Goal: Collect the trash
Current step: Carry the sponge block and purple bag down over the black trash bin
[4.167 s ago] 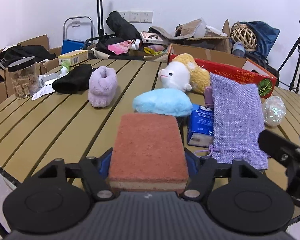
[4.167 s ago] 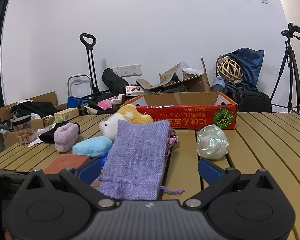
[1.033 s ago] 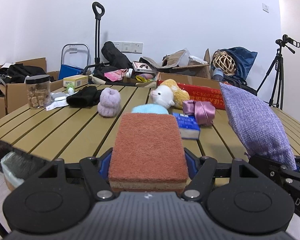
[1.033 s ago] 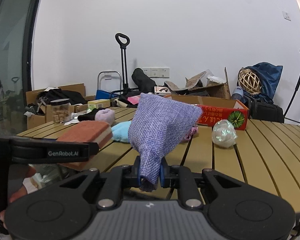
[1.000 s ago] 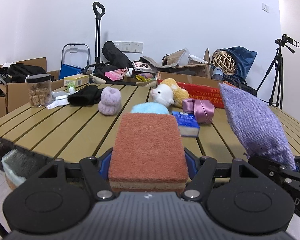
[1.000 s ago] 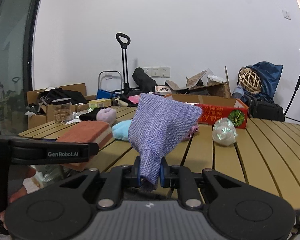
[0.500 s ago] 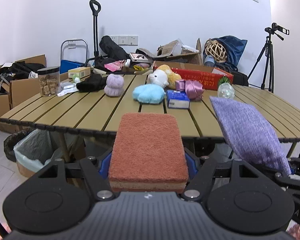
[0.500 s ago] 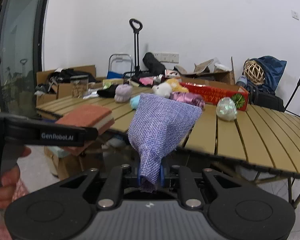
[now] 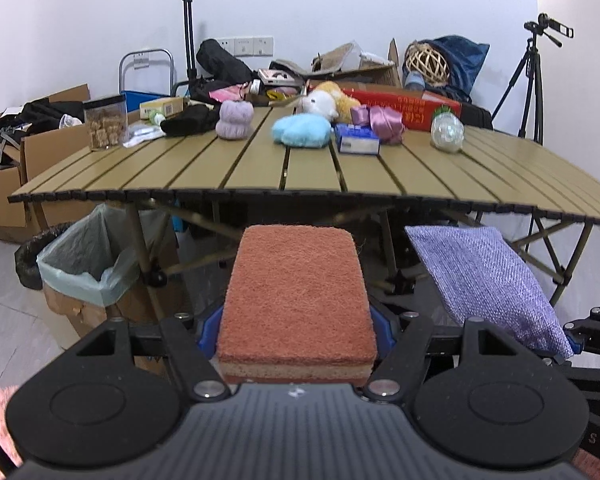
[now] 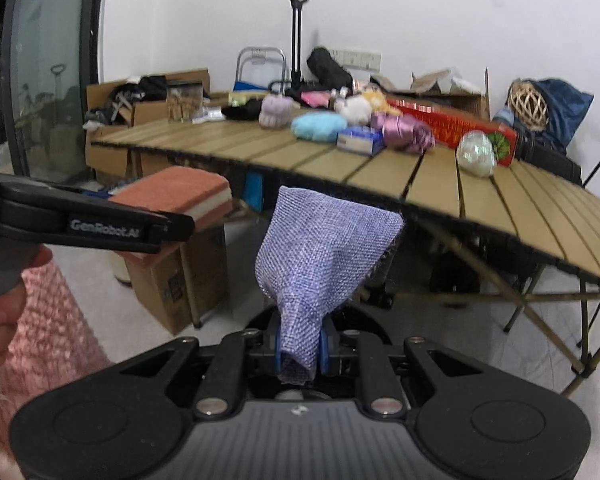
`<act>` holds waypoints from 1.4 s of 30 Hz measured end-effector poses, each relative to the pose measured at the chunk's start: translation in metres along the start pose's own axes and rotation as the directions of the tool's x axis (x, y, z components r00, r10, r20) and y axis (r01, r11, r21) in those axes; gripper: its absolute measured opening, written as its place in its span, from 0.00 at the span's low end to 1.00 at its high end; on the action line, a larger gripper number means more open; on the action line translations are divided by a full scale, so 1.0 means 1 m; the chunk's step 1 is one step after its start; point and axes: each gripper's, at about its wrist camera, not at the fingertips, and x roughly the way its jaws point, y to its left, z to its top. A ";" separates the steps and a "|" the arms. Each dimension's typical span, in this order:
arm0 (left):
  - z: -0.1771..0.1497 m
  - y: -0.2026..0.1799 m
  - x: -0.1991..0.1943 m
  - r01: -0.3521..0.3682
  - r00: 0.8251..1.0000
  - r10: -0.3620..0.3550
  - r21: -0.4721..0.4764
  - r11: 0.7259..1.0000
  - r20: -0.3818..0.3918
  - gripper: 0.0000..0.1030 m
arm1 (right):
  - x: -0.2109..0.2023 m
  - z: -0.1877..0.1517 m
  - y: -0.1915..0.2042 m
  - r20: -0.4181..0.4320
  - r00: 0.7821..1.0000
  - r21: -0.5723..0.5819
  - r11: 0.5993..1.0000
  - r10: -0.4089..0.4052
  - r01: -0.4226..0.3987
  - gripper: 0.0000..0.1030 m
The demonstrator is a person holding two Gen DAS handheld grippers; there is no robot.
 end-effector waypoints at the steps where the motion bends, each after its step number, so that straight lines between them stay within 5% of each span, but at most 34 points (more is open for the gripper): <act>1: -0.002 0.000 0.001 0.001 1.000 -0.001 0.002 1.000 -0.007 0.69 | 0.002 -0.002 -0.001 -0.017 1.000 0.006 1.000 0.001 -0.001 0.15; 7: -0.016 0.001 0.016 0.012 0.997 -0.012 -0.001 1.000 -0.078 0.69 | 0.023 -0.017 -0.006 -0.142 0.990 0.046 0.999 -0.006 0.013 0.15; 18: -0.035 0.014 0.057 -0.017 0.975 0.010 -0.031 0.999 -0.222 0.68 | 0.063 -0.054 -0.040 -0.341 0.939 0.187 0.976 -0.040 0.109 0.15; 27: -0.042 0.020 0.075 -0.046 0.958 0.035 -0.033 0.998 -0.285 0.68 | 0.078 -0.063 -0.051 -0.399 0.914 0.198 0.966 -0.078 0.168 0.15; 42: -0.047 0.015 0.099 -0.075 0.939 0.071 0.003 0.997 -0.336 0.68 | 0.118 -0.049 -0.049 -0.370 0.929 0.169 0.982 -0.015 0.083 0.15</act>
